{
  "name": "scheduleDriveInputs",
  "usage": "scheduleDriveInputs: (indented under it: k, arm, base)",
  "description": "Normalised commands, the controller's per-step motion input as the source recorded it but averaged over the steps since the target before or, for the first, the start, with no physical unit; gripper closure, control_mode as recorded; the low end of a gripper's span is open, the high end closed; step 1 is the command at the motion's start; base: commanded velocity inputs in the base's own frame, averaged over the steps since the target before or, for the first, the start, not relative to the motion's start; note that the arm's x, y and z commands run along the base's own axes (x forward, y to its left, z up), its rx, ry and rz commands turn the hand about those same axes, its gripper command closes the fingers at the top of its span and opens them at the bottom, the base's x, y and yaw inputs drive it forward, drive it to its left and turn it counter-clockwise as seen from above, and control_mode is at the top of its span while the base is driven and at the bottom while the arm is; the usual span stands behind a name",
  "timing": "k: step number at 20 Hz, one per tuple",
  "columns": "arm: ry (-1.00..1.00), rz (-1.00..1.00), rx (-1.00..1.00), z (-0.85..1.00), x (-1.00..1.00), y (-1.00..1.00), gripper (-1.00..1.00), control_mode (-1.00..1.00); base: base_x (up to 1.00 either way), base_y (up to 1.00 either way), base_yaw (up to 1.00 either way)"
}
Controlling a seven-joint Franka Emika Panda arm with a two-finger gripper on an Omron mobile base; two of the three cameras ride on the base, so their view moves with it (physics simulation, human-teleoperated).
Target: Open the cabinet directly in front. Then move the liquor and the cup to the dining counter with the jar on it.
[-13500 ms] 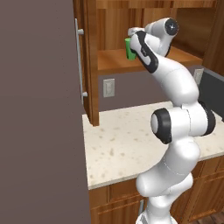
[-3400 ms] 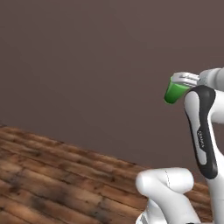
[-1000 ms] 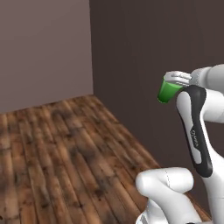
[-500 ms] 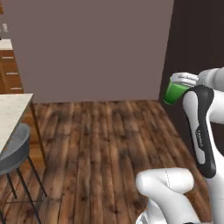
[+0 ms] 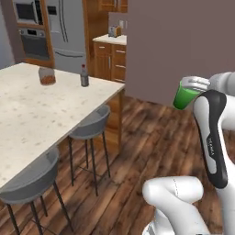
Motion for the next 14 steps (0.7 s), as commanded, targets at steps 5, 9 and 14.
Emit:
scheduleDriveInputs:
  k: [5, 9, 14]
  arm:
    - [0.00, 0.00, 0.00, 0.00, 0.00, 0.00, 1.00, 1.00]
    - [0.00, 0.00, 0.00, 0.00, 0.00, 0.00, 1.00, 1.00]
    - [0.00, 0.00, 0.00, 0.00, 0.00, 0.00, 1.00, 1.00]
  base:
    - [0.67, 0.00, 0.70]
    - [0.88, -0.03, 0.54]
    - [0.63, -0.63, 0.27]
